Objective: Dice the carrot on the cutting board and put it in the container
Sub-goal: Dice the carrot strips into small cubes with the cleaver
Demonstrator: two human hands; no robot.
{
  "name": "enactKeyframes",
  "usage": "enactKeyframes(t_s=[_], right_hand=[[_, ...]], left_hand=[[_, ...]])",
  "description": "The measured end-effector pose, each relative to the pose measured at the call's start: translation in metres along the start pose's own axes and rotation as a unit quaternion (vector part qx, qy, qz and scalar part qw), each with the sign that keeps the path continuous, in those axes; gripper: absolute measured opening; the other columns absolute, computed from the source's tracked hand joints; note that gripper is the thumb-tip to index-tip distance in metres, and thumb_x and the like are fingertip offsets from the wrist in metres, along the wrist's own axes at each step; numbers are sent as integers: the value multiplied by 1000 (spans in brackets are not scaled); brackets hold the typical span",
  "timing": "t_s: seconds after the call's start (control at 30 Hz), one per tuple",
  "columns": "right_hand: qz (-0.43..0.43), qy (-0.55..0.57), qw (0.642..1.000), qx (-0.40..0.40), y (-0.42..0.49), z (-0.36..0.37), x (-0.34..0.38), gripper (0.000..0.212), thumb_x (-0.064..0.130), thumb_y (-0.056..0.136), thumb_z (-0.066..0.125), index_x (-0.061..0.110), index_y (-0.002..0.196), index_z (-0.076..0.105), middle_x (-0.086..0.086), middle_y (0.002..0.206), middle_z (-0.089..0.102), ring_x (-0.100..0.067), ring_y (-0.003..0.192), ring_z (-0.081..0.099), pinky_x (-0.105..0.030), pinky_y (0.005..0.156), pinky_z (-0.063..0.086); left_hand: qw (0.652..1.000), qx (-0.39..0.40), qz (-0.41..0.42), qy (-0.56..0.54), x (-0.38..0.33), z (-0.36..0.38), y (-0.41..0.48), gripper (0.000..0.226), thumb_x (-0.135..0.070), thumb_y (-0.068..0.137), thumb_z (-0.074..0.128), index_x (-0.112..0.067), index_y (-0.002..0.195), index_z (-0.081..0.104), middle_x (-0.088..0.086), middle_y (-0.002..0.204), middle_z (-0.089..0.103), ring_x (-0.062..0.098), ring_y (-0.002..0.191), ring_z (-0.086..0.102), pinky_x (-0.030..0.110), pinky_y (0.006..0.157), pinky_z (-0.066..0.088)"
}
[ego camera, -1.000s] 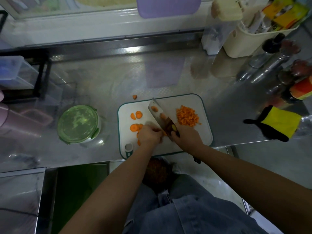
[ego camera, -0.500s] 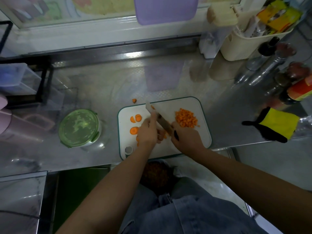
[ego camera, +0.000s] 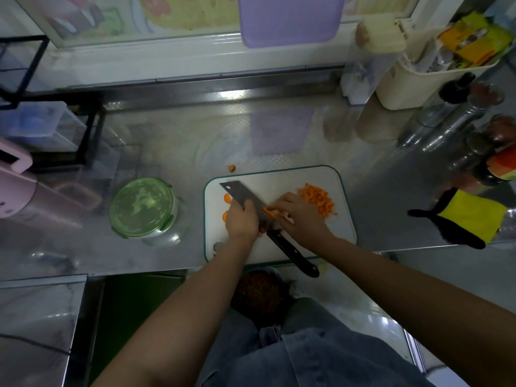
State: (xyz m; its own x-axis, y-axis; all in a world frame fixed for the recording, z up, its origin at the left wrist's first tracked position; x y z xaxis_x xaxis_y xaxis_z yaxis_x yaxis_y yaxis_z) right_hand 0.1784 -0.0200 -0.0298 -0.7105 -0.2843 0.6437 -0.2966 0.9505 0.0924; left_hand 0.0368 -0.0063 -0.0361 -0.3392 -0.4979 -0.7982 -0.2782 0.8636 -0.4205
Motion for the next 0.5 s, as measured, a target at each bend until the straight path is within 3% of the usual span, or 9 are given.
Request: enactKeyframes(t_s=[0.13, 0.23, 0.3, 0.4, 0.5], right_hand=[[-8, -52, 999, 6, 6, 13, 0, 21, -1, 81, 63, 2, 99, 72, -15, 93, 63, -31, 90, 56, -39, 76, 48], [-9, -82, 997, 10, 6, 18, -9, 13, 2, 83, 62, 1, 89, 73, -17, 91, 64, -35, 86, 56, -41, 74, 48], [-7, -84, 996, 23, 5, 18, -14, 17, 9, 87, 58, 1, 92, 73, -17, 96, 62, -34, 89, 56, -39, 77, 45], [46, -26, 999, 3, 5, 8, -14, 25, 20, 95, 53, 5, 110, 68, -12, 101, 58, -22, 87, 55, -29, 73, 43], [69, 2, 997, 36, 1, -1, -4, 48, 51, 91, 48, 14, 119, 60, 0, 81, 61, -14, 71, 57, -25, 56, 38]], left_hand=[[1000, -3, -21, -19, 11, 0, 5, 42, -43, 89, 39, -9, 102, 59, 20, 97, 66, 40, 88, 63, 53, 80, 52], [999, -7, -29, -16, 8, -9, 2, 29, -28, 95, 41, -7, 105, 57, 18, 97, 65, 40, 90, 61, 50, 80, 52], [999, -23, -27, -3, 5, -16, 2, 29, -21, 98, 40, -2, 114, 55, 17, 105, 63, 36, 96, 58, 38, 81, 49], [998, -47, -29, 3, 7, -20, 8, 29, -20, 99, 39, -1, 117, 53, 15, 105, 61, 32, 95, 57, 32, 74, 41], [998, -50, -15, 22, 0, -16, 12, 29, -20, 99, 39, 0, 118, 50, 16, 104, 61, 35, 93, 58, 34, 72, 42]])
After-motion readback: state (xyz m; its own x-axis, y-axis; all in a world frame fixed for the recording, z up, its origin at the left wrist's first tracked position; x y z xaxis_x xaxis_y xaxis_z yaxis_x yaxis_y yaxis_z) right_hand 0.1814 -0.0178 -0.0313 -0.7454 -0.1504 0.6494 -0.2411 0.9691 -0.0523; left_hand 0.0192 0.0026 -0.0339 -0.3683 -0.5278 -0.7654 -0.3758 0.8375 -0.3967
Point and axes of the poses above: each hand's wrist, its own y-axis towards the middle knuckle, its own z-axis out of the palm, x = y × z, the point moved 3 cm from there along y, towards the middle knuckle
